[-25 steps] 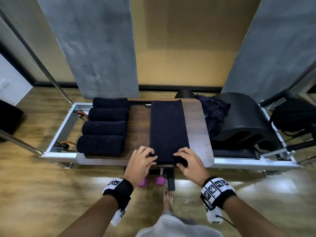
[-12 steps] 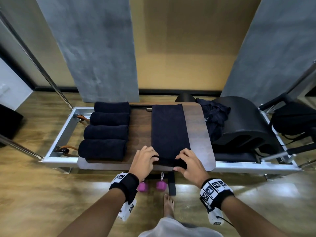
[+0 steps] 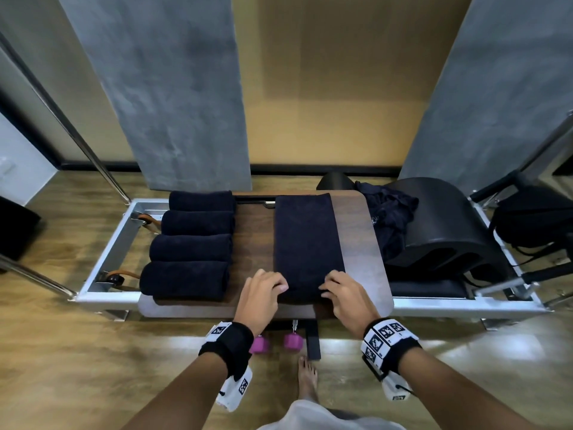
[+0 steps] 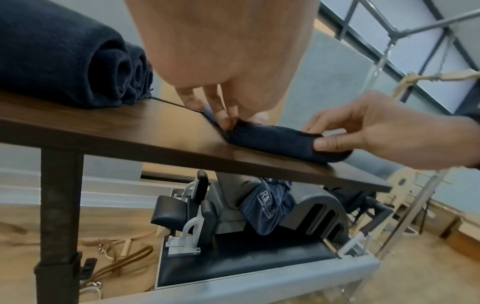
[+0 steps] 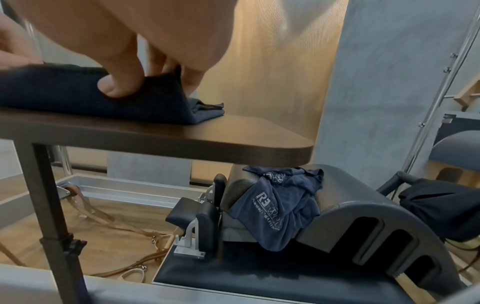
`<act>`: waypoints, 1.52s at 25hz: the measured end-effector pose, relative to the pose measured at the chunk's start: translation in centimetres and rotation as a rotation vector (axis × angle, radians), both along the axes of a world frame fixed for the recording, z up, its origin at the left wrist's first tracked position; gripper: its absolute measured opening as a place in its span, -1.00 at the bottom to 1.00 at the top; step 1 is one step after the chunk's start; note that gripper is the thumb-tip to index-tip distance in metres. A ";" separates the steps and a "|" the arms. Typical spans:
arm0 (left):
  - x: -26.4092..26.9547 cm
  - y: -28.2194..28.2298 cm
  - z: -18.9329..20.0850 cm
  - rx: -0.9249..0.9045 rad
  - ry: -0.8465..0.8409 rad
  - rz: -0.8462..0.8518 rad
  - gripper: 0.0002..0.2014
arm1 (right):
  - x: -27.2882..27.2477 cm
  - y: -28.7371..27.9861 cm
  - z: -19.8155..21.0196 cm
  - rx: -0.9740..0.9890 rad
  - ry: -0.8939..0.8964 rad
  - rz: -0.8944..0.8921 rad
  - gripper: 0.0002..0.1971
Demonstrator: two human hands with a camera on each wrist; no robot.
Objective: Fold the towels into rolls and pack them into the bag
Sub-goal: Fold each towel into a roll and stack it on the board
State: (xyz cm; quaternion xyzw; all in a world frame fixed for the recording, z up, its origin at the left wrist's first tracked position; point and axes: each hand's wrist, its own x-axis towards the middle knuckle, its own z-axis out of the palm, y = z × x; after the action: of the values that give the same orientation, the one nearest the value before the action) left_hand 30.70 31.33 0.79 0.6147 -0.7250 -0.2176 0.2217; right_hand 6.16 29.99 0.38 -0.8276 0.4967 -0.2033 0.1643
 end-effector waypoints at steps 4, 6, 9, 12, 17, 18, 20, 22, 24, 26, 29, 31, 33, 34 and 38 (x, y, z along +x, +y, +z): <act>0.3 1.5 -0.9 -0.051 -0.101 -0.047 -0.61 | 0.5 -1.2 0.2 0.006 0.107 -0.050 -0.82; 0.1 1.9 -1.6 -0.076 -0.064 -0.008 -0.66 | 0.6 -1.8 0.3 0.085 0.130 -0.056 -0.75; -0.5 1.1 -1.7 -0.011 0.099 0.124 -0.84 | 0.1 -2.6 0.4 0.218 0.028 -0.089 -0.73; -1.8 -0.1 -1.7 0.095 0.052 0.224 -0.78 | -0.9 -3.3 0.6 0.272 -0.164 -0.186 -0.75; -2.1 -1.7 -1.3 0.206 0.127 0.380 -0.89 | -0.5 -1.9 0.1 -0.058 0.033 -0.036 -0.93; -2.0 -2.1 -1.1 0.222 0.148 0.393 -0.84 | -0.6 -1.5 -0.1 -0.100 0.082 -0.024 -0.84; -1.9 -2.7 -0.8 0.249 0.164 0.413 -0.80 | -0.9 -1.2 -0.4 -0.153 0.187 -0.028 -0.70; -2.1 -2.9 -0.4 0.260 0.160 0.432 -0.80 | -0.8 -1.3 -0.4 -0.175 0.281 -0.004 -0.75; -2.5 -2.6 -0.3 0.220 0.161 0.442 -0.79 | -0.4 -1.6 -0.2 -0.167 0.345 0.012 -0.86; -2.7 -2.0 -0.4 0.109 0.183 0.438 -0.80 | 0.2 -2.1 0.5 -0.118 0.374 -0.014 -0.82; -2.9 -1.5 -0.3 -0.132 0.127 0.314 -0.89 | 1.0 -3.0 1.7 -0.042 0.432 -0.039 -0.71; -3.1 -1.7 -0.3 -0.168 0.004 0.149 -0.86 | 1.3 -3.9 2.2 0.044 0.457 -0.026 -0.71; -3.2 -2.2 -0.3 -0.072 -0.100 0.044 -0.76 | 1.0 -4.9 2.1 0.116 0.442 0.004 -0.68; -3.2 -2.5 -0.2 -0.022 -0.129 0.030 -0.73 | 0.7 -5.3 2.2 0.139 0.401 0.012 -0.67; -3.3 -4.4 0.2 0.077 -0.192 0.020 -0.75 | -0.4 -6.3 1.9 0.150 0.130 -0.016 -0.72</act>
State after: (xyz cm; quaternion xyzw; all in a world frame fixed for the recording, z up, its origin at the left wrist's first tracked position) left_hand 27.40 26.92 0.95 0.6482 -0.7277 -0.1831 0.1295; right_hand 5.80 23.64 2.31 -0.8206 0.5265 -0.1129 0.1915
